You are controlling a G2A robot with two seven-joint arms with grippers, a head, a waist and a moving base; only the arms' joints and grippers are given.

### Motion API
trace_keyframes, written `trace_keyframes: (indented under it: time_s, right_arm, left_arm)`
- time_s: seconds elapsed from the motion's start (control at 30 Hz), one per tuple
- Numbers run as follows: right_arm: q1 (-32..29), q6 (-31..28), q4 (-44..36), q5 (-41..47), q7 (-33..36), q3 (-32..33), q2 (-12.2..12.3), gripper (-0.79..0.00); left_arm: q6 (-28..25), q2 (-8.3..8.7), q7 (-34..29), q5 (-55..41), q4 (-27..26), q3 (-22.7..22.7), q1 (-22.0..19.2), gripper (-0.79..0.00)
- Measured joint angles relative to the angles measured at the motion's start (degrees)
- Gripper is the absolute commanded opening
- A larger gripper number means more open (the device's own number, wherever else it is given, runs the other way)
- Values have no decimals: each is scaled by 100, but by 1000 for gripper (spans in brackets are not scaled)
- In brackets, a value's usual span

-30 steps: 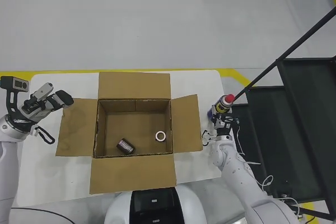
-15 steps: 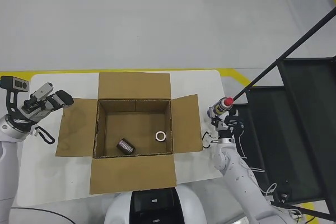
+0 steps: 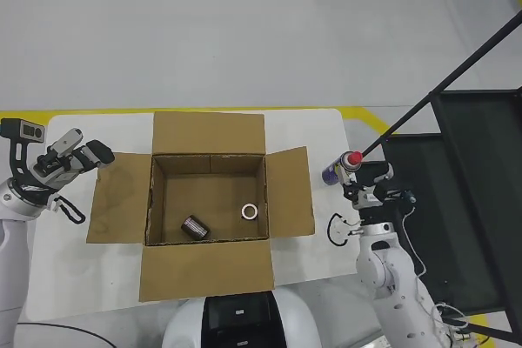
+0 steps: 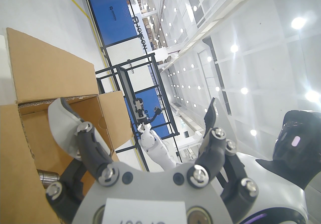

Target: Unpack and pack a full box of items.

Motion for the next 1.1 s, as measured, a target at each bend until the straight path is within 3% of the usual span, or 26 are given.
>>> trace_keyframes:
  time_s: [0.2,0.33,1.1]
  right_arm:
    - [-290,-379,-1092,-336,1594,-94,61,0]
    - [-416,-506,-1482,-541,2045,-218,79,0]
    - [-437,-517,-1528,-546,2086,-232,81,0]
  left_arm:
    - [0,0,0,0,0,0,0,0]
    - [0,0,0,0,0,0,0,0]
    - [0,0,0,0,0,0,0,0]
